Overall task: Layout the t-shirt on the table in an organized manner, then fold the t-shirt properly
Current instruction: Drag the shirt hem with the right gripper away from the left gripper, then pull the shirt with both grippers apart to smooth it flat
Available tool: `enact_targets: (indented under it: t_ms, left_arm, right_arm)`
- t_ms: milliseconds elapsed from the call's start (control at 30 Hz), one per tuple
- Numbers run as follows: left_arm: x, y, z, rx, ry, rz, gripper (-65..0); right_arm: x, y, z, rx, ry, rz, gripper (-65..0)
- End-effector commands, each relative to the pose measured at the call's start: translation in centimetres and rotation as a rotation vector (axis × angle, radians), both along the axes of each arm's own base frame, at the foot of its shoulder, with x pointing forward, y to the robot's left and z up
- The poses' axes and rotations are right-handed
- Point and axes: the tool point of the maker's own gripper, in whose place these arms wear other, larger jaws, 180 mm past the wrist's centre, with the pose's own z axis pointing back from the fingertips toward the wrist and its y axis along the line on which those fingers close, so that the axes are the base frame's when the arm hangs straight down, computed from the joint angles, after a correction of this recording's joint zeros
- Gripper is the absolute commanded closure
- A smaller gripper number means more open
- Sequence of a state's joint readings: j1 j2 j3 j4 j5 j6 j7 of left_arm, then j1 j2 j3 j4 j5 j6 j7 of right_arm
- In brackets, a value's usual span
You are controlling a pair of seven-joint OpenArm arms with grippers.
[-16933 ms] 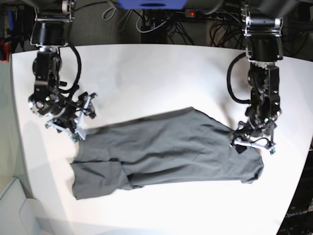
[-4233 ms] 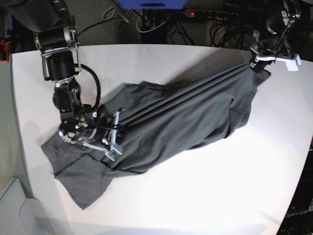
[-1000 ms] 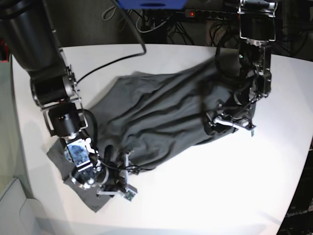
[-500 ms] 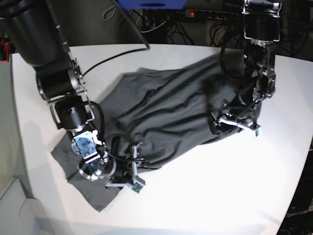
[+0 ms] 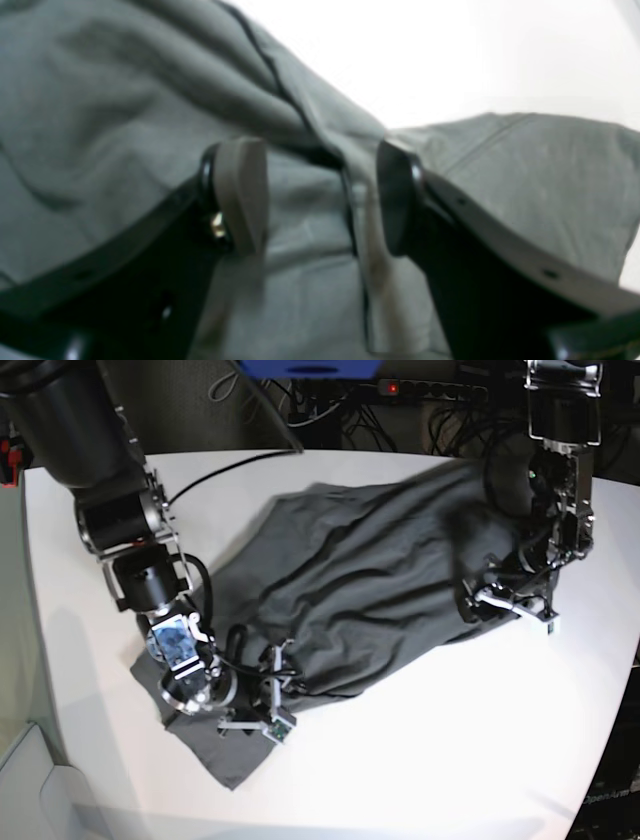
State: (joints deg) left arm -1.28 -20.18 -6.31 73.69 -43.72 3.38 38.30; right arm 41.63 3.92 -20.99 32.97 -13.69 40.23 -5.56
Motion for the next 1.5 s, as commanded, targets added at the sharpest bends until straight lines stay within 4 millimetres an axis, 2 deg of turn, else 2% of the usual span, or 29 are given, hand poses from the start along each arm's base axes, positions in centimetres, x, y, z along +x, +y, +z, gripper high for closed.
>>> enact_targets:
  t_ms: [0, 133, 233, 467, 600, 767, 900, 1033, 1267, 1467]
  left_arm:
    - [-2.1, 1.0, -1.6, 0.039, 0.109, 0.008, -45.3]
    - [-3.2, 1.5, -1.3, 0.061, 0.118, -0.010, -45.3]
    - [-3.1, 1.3, -0.8, 0.064, 0.103, -0.019, -45.3]
    - [-3.6, 0.9, -1.1, 0.059, 0.139, -0.040, -45.3]
    - [-3.6, 0.9, -1.0, 0.058, 0.137, -0.039, -45.3]
    - [-3.5, 0.9, -0.9, 0.054, 0.133, -0.037, -45.3]
    - [-3.5, 0.9, -0.9, 0.054, 0.133, -0.037, -45.3]
    - [-3.4, 0.9, -0.9, 0.054, 0.132, -0.036, -45.3]
    - [-3.4, 1.0, -0.9, 0.055, 0.131, -0.036, -45.2]
    - [-3.3, 1.0, -0.9, 0.055, 0.128, -0.035, -45.2]
  right_arm:
    - [1.5, 0.7, 2.5, 0.050, -0.065, 0.001, -35.9]
    - [1.2, 0.8, 2.3, 0.056, -0.061, 0.003, -35.9]
    - [1.2, 0.9, 2.2, 0.058, -0.059, 0.004, -35.9]
    - [0.6, 1.9, 1.7, 0.071, -0.048, 0.014, -35.8]
    - [1.0, 1.2, 1.2, 0.058, -0.069, -0.045, -35.7]
    - [1.4, 1.2, 1.8, 0.088, -0.105, -0.059, -35.7]
    - [3.0, -0.3, 2.4, 0.065, -0.178, -0.163, -35.7]
    - [3.2, -0.4, 2.5, 0.063, -0.187, -0.176, -35.6]
    - [2.0, -0.2, 0.8, 0.062, -0.153, -0.174, -35.7]
    - [1.8, -0.1, 0.6, 0.062, -0.149, -0.173, -35.8]
